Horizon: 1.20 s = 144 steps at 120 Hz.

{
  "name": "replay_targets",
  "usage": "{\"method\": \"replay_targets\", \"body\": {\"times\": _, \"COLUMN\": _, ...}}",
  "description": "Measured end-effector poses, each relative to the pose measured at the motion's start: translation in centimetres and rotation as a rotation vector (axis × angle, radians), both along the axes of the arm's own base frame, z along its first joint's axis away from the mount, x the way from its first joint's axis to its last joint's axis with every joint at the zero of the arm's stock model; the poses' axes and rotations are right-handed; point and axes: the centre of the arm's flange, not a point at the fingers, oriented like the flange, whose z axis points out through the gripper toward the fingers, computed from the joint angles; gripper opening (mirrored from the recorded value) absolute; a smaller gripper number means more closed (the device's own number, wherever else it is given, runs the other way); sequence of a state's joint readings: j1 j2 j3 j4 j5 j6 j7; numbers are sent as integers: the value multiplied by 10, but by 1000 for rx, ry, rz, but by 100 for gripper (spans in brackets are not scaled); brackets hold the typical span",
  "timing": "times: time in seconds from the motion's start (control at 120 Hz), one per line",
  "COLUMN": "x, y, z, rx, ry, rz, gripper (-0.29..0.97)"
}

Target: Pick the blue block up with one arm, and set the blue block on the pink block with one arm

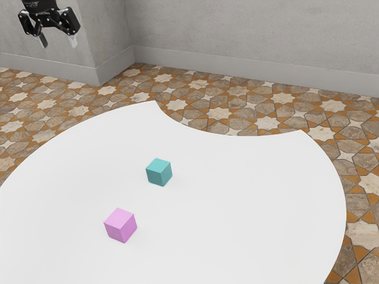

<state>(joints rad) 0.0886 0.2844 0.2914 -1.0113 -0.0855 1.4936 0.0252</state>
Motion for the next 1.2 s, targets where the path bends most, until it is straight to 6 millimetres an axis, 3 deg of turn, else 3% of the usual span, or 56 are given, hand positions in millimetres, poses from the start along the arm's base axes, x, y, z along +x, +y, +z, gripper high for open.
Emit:
{"method": "replay_targets", "body": {"times": 0.3, "x": -2, "y": 0, "z": 4, "rx": 11, "ry": 1, "rz": 0, "gripper": 66}}
{"method": "replay_targets", "body": {"times": 0.4, "x": -6, "y": 4, "z": 17, "rx": 19, "ry": -20, "rz": 8, "gripper": 66}}
{"method": "replay_targets", "body": {"times": 0.433, "x": -12, "y": 4, "z": 32, "rx": 25, "ry": -45, "rz": 9, "gripper": 66}}
{"method": "replay_targets", "body": {"times": 0.5, "x": -68, "y": -36, "z": 134, "rx": 100, "ry": -219, "rz": -24, "gripper": 66}}
{"method": "replay_targets", "body": {"times": 0.567, "x": -114, "y": -81, "z": 189, "rx": 120, "ry": -323, "rz": -86, "gripper": 66}}
{"method": "replay_targets", "body": {"times": 0.675, "x": -137, "y": -142, "z": 213, "rx": 106, "ry": -371, "rz": -198, "gripper": 66}}
{"method": "replay_targets", "body": {"times": 0.767, "x": -138, "y": -162, "z": 213, "rx": 97, "ry": -368, "rz": -232, "gripper": 66}}
{"method": "replay_targets", "body": {"times": 0.875, "x": -124, "y": -155, "z": 199, "rx": 94, "ry": -330, "rz": -208, "gripper": 66}}
{"method": "replay_targets", "body": {"times": 1.017, "x": -81, "y": -144, "z": 132, "rx": 38, "ry": -169, "rz": -204, "gripper": 66}}
{"method": "replay_targets", "body": {"times": 1.133, "x": -51, "y": -125, "z": 54, "rx": -61, "ry": -33, "rz": -209, "gripper": 66}}
{"method": "replay_targets", "body": {"times": 1.2, "x": -37, "y": -97, "z": -28, "rx": -196, "ry": 82, "rz": -167, "gripper": 66}}
